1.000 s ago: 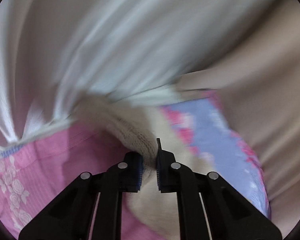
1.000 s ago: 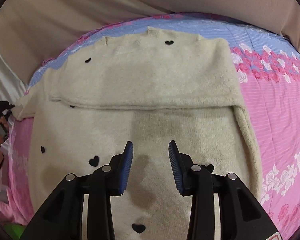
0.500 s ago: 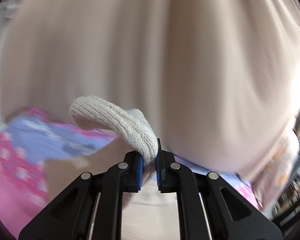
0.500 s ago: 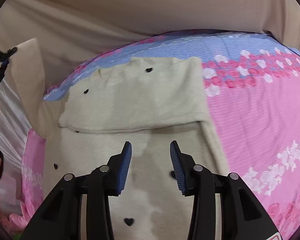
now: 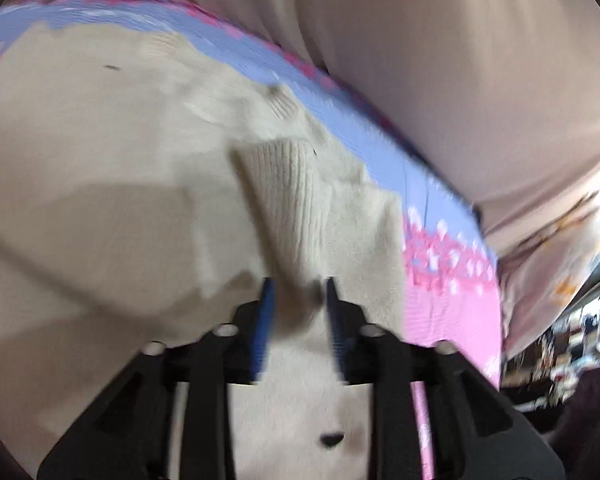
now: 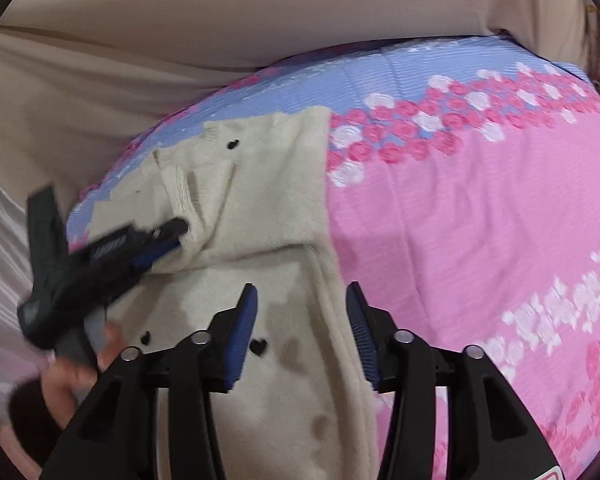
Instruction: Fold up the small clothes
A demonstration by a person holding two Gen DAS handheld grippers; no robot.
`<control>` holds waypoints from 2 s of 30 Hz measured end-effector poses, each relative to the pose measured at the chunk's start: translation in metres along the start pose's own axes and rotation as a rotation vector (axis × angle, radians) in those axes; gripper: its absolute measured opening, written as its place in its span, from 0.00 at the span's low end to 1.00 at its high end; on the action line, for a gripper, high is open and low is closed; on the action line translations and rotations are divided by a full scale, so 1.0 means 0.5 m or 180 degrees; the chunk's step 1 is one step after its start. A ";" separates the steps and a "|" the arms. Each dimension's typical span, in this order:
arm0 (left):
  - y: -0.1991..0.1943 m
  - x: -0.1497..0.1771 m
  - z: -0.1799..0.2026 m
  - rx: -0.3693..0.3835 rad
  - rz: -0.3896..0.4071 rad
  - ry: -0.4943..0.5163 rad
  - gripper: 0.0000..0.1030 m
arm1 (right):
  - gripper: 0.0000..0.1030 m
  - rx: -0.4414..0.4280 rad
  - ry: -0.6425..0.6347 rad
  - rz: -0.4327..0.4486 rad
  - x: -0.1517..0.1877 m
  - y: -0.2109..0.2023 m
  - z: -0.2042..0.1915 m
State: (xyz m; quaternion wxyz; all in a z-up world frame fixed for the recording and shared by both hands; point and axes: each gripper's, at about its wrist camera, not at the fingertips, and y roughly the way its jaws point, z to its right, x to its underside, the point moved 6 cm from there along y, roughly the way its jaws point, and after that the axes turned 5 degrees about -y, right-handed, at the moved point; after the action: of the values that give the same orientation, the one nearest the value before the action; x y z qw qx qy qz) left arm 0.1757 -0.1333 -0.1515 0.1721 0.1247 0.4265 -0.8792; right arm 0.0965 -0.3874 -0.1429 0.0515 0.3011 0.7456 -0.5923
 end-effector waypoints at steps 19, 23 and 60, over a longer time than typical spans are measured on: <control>-0.248 -0.115 -0.371 -0.0547 0.0787 -0.1290 0.54 | 0.08 -0.0205 -0.0311 -0.0068 -0.161 0.217 -0.237; -0.246 -0.132 -0.398 -0.0440 0.0806 -0.1481 0.55 | 0.08 -0.0414 0.0547 0.0275 -0.165 0.148 -0.087; -0.205 -0.185 -0.528 -0.0250 0.0698 -0.1908 0.17 | 0.50 -0.0809 -0.1556 -0.0284 -0.272 0.380 -0.670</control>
State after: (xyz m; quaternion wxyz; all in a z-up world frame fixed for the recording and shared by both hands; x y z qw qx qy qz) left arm 0.2370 0.1531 -0.2049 0.3884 -0.1013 0.3744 -0.8359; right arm 0.3978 -0.1118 -0.1477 0.2411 0.1072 0.7919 -0.5507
